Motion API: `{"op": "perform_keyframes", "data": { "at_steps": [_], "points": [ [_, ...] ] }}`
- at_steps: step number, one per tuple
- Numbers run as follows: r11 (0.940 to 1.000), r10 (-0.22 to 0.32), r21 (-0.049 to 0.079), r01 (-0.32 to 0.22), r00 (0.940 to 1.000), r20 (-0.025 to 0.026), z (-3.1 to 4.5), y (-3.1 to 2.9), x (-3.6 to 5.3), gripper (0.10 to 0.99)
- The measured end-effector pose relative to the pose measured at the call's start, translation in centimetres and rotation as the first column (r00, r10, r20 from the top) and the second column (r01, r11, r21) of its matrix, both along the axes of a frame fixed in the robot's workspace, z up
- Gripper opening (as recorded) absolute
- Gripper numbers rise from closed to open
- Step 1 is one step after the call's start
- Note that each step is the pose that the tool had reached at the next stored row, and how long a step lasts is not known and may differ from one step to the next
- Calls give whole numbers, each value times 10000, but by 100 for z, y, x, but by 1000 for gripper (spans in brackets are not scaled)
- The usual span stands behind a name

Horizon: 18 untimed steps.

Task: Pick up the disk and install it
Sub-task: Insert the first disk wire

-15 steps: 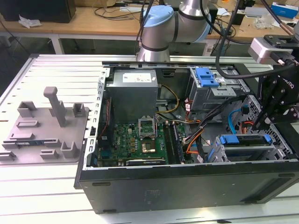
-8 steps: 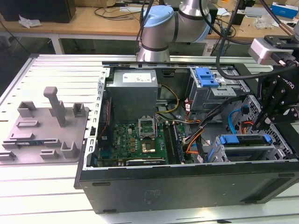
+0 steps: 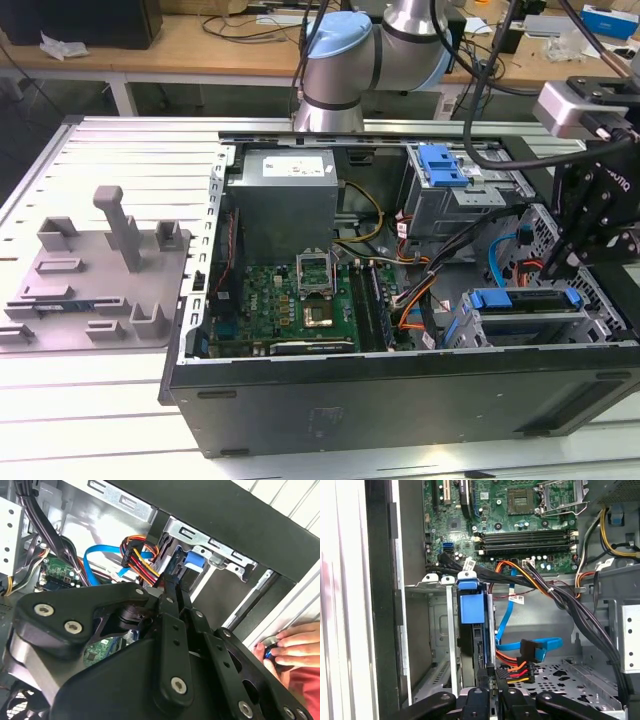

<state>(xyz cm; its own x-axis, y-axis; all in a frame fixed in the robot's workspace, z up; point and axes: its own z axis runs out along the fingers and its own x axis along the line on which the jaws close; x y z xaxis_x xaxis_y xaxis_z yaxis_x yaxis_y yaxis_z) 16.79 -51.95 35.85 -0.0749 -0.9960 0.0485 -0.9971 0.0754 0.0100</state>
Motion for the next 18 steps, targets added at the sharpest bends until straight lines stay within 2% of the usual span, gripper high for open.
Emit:
{"op": "perform_keyframes", "data": {
  "at_steps": [3, 5, 9, 18],
  "points": [
    [10000, -47, -1, 47, 10000, -38, -3, 0, 0, 165],
    [10000, -38, -1, 38, 10000, -40, -4, 0, 2, 165],
    [9994, 345, -10, -345, 9994, -42, -5, 5, 8, 165],
    [9994, 347, -13, -347, 9994, -43, -19, -6, 25, 165]
  ]
}}
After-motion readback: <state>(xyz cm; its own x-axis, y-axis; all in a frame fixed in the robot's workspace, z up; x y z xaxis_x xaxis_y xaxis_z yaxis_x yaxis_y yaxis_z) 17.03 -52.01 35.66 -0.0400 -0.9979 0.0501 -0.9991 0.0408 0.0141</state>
